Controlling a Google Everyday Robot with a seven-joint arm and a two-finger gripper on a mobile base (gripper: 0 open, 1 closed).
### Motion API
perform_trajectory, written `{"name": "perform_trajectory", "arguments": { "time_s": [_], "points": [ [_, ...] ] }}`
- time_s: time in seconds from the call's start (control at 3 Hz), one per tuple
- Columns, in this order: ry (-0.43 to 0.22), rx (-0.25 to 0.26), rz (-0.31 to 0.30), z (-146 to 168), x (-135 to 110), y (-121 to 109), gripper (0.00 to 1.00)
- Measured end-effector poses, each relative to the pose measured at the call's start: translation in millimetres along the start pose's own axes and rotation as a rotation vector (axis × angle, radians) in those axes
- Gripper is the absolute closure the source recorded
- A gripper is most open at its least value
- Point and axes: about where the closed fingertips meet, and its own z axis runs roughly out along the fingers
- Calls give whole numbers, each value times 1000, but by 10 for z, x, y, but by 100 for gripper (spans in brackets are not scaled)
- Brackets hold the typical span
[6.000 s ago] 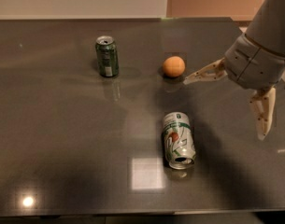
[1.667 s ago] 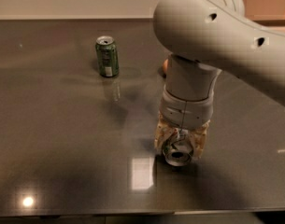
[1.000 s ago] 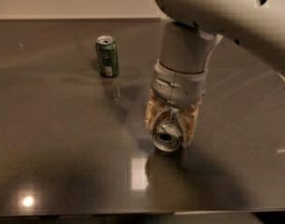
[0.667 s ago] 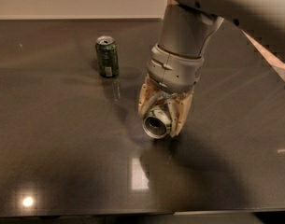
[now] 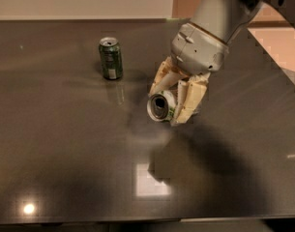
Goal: Place 7up can upright
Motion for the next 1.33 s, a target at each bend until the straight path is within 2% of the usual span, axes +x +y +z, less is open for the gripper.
{"name": "perform_trajectory", "arguments": {
  "time_s": [0.33, 0.67, 1.0, 1.33],
  "points": [
    [-172, 44, 125, -135, -27, 29, 100],
    [-362, 67, 199, -188, -87, 78, 100],
    [-517, 76, 244, -190, -117, 126, 100],
    [-638, 94, 277, -190, -103, 183, 100]
  ]
}}
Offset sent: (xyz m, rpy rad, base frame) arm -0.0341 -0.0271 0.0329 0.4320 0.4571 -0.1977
